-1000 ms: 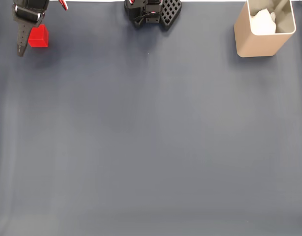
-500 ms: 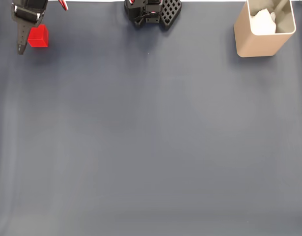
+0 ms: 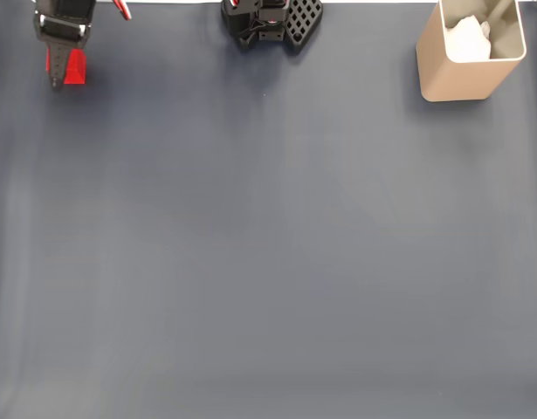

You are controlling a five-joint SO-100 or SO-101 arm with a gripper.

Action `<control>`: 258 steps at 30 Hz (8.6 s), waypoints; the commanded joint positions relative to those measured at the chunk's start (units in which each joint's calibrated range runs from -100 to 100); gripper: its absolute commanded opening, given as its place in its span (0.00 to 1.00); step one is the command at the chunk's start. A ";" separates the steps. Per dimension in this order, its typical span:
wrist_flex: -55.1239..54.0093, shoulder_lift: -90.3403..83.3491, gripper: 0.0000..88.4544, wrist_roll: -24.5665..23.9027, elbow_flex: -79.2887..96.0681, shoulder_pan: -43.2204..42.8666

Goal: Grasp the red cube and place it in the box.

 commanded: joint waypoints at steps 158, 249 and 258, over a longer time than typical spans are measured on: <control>46.95 -17.82 0.01 0.05 -35.60 -67.01; 40.71 -26.99 0.02 9.91 -25.48 -130.98; 40.13 -27.34 0.02 10.26 -24.02 -130.91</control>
